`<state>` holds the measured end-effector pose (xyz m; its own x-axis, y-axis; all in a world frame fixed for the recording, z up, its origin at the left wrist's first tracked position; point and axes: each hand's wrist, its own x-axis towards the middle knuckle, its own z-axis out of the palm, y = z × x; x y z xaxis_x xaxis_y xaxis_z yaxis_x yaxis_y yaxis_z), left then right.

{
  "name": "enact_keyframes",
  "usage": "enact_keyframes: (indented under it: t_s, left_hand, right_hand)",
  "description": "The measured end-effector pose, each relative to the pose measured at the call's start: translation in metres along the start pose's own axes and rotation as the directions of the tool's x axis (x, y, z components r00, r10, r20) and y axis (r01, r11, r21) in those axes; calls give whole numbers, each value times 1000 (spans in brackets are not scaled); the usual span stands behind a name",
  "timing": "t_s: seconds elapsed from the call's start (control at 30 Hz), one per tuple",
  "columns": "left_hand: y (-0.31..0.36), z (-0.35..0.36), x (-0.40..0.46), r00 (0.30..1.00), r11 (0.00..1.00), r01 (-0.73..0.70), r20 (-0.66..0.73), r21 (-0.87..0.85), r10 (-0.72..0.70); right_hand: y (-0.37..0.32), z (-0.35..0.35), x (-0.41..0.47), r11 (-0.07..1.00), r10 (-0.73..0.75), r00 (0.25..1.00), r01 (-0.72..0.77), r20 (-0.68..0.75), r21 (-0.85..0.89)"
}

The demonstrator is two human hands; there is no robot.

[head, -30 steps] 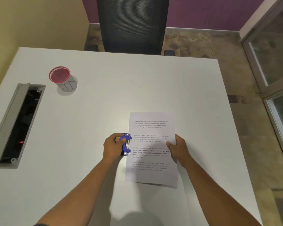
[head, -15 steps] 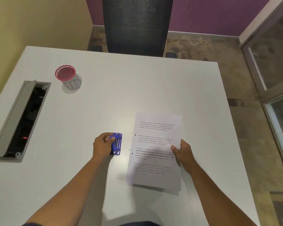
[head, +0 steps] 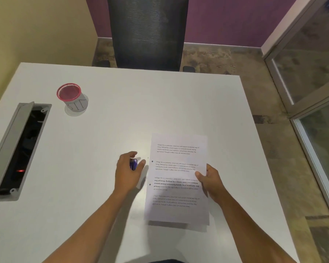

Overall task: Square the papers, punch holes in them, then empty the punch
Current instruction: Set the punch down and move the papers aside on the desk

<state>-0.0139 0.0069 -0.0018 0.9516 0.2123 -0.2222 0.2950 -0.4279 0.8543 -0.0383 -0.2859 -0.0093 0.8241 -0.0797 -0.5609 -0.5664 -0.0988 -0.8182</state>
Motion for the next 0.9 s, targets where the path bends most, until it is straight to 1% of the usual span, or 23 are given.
enact_keyframes:
  t_s: [0.07, 0.13, 0.2, 0.23, 0.3, 0.37, 0.43, 0.57, 0.67, 0.8, 0.9]
  left_hand:
    - [8, 11, -9, 991, 994, 35, 129, -100, -22]
    - [12, 25, -18, 966, 965, 153, 237, -212, -101]
    - [14, 39, -25, 925, 910, 274, 344, -310, -161]
    - [15, 45, -28, 906, 891, 312, 387, -330, -174]
    - [18, 57, -30, 884, 898, 325, 432, -298, -176]
    - [23, 68, -29, 876, 922, 305, 451, -240, -172]
    - [32, 78, -27, 873, 934, 285, 461, -218, -159]
    - [58, 104, -18, 874, 912, 318, 452, -260, -176]
    - [76, 126, -9, 890, 911, 312, 418, -271, -181]
    - [98, 158, 5, 911, 914, 299, 367, -276, -187]
    - [114, 182, 20, 914, 914, 293, 363, -281, -181]
  right_hand:
    - [-2, -1, -5, 1000, -12, 1000, 12, 1, 18]
    - [-5, -4, -10, 999, -27, 1000, 27, -1, 39]
    - [-5, -9, -15, 998, -30, 1000, 30, -8, 61]
    - [-5, -13, -17, 997, -28, 1000, 29, -11, 71]
    - [-5, -24, -20, 996, -27, 999, 28, -18, 83]
    - [-5, -38, -22, 995, -32, 999, 34, -18, 91]
    - [-4, -52, -21, 993, -38, 999, 40, -21, 109]
    - [-7, -78, -7, 988, -19, 999, 23, -29, 155]
    - [-15, -100, 9, 989, -17, 999, 24, -44, 147]
    - [-21, -132, 36, 993, 22, 998, -14, -66, 115]
    - [-22, -153, 56, 996, 23, 996, -15, -86, 93]
